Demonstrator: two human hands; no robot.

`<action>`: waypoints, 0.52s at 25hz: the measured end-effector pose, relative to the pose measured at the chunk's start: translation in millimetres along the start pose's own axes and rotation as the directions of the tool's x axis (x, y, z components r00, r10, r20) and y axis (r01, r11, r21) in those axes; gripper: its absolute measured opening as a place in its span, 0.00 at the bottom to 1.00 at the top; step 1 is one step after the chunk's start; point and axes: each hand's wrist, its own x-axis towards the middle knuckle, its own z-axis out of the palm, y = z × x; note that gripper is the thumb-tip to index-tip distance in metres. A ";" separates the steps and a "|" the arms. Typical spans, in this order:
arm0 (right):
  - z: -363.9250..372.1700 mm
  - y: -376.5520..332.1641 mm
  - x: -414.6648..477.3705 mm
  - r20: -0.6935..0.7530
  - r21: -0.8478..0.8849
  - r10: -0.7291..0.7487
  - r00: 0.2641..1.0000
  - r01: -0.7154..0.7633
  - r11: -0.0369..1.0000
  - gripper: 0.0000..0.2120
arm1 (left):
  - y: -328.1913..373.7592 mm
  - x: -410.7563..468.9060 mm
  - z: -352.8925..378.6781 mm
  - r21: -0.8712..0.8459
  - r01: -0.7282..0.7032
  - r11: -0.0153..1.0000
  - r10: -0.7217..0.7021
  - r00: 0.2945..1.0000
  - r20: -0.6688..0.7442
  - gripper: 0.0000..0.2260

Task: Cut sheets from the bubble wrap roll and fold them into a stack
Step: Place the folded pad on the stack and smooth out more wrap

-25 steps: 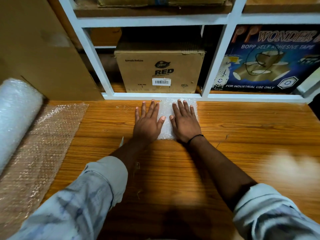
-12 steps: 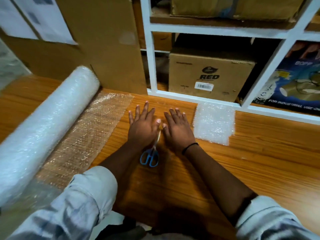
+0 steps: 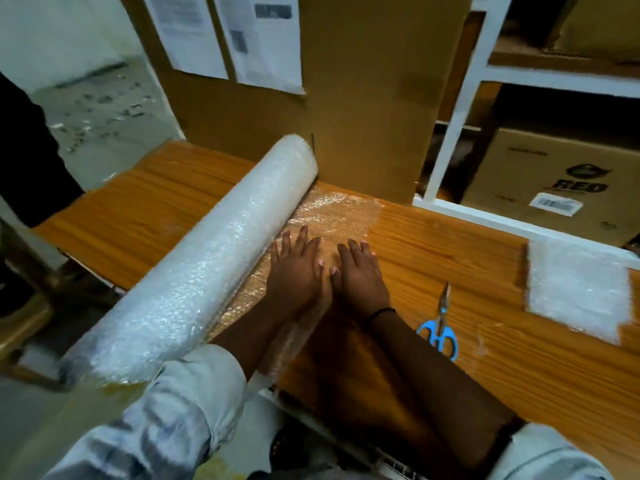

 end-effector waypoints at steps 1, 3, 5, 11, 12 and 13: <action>12.3 -16.6 7.7 0.001 0.004 0.030 1.000 -0.030 1.000 0.30 | -19.7 0.7 0.7 0.020 -0.016 1.000 0.016 1.000 0.010 0.27; 37.6 -45.1 22.0 0.025 0.010 0.101 0.995 -0.101 0.995 0.30 | -56.2 5.0 6.3 0.070 -0.081 0.994 0.079 0.996 0.033 0.29; 61.8 -63.5 32.7 0.059 0.008 0.178 0.982 -0.178 0.984 0.30 | -83.8 12.5 11.7 0.119 -0.161 0.980 0.157 0.987 0.042 0.27; 98.5 -77.8 32.4 0.026 -0.256 0.281 0.959 -0.266 0.930 0.43 | -136.7 22.4 10.2 0.264 -0.301 0.916 0.301 0.953 0.040 0.29; 97.8 -77.4 32.5 0.015 -0.258 0.288 0.957 -0.275 0.926 0.44 | -144.9 24.5 8.0 0.284 -0.299 0.911 0.299 0.953 0.045 0.30; 96.9 -76.8 32.9 0.003 -0.262 0.292 0.956 -0.281 0.923 0.44 | -153.0 28.2 6.1 0.295 -0.293 0.909 0.294 0.955 0.043 0.31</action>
